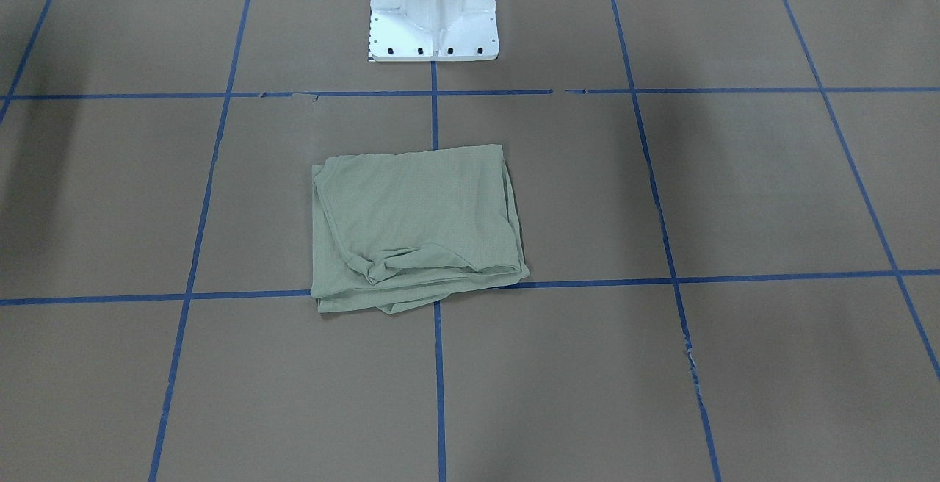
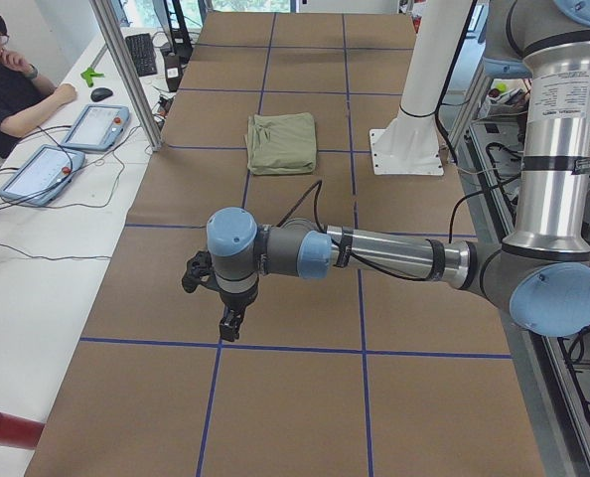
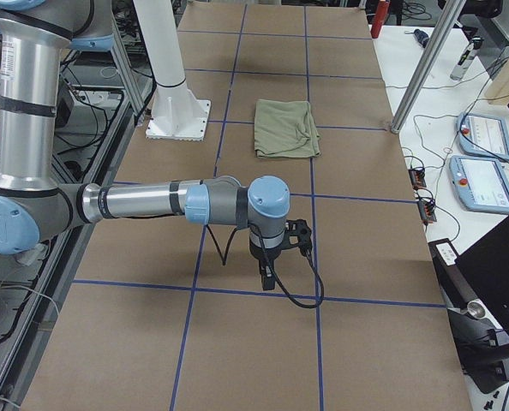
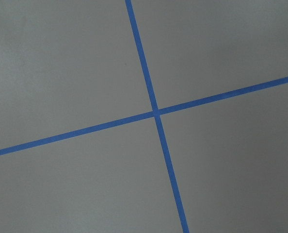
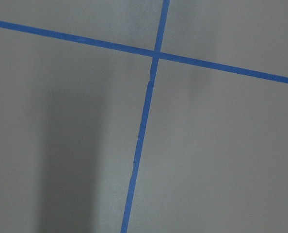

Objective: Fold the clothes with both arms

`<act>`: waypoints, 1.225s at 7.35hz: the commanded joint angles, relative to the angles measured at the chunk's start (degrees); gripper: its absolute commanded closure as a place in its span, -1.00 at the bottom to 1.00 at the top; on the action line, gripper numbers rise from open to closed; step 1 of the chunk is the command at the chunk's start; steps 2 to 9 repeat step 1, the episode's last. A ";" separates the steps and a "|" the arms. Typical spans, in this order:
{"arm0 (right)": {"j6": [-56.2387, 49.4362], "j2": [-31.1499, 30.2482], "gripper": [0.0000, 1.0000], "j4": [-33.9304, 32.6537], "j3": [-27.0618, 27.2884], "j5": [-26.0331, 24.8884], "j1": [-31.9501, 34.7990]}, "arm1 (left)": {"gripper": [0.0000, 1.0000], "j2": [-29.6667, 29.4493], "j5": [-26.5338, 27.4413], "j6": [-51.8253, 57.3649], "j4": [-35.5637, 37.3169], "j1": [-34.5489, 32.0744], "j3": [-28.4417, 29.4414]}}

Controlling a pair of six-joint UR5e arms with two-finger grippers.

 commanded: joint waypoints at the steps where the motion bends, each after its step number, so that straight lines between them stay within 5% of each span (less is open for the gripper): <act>1: 0.00 -0.03 -1.00 0.00 0.06 0.09 0.00 | -1.00 0.00 0.00 0.00 0.03 -0.05 0.00; 9: 0.00 -0.03 -1.00 0.00 0.06 0.09 0.00 | -1.00 0.00 0.00 0.00 0.03 -0.05 0.00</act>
